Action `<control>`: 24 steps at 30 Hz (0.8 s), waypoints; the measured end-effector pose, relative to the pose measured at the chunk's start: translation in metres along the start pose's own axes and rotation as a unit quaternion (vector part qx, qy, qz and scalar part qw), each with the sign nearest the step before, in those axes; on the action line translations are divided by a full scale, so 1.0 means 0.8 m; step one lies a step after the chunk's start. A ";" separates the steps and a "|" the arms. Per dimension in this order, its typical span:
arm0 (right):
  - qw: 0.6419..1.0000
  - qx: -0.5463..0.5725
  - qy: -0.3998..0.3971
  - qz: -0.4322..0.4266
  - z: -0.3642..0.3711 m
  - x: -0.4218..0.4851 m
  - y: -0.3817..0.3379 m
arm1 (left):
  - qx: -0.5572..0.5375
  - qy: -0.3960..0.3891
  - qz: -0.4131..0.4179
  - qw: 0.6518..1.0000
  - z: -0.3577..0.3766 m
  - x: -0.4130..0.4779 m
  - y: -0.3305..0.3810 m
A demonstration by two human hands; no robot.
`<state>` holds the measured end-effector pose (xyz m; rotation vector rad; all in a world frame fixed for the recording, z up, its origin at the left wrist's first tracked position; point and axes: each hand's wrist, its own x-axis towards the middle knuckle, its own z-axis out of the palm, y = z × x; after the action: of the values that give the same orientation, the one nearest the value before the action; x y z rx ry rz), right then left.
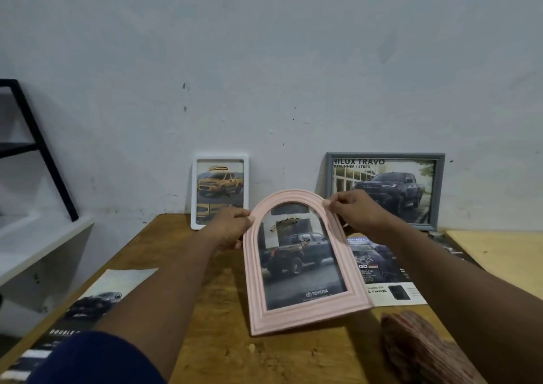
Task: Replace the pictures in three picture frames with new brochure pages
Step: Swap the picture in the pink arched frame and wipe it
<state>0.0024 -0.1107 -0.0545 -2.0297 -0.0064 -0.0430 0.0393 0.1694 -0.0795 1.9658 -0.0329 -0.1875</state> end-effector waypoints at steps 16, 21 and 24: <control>0.989 -0.112 -0.053 0.083 0.036 -0.019 -0.068 | -0.069 -0.150 -0.067 0.984 0.055 -0.029 0.044; 0.955 -0.285 -0.002 0.081 0.045 -0.018 0.022 | -0.074 -0.107 -0.115 0.985 0.068 -0.034 -0.015; 0.943 -0.325 0.013 0.069 0.050 -0.031 0.068 | -0.118 -0.072 -0.120 0.983 0.073 -0.037 -0.036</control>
<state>-0.0203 -0.0983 -0.1216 -2.6849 0.1887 0.0208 -0.0007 0.1308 -0.1251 1.7123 0.1282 -0.4717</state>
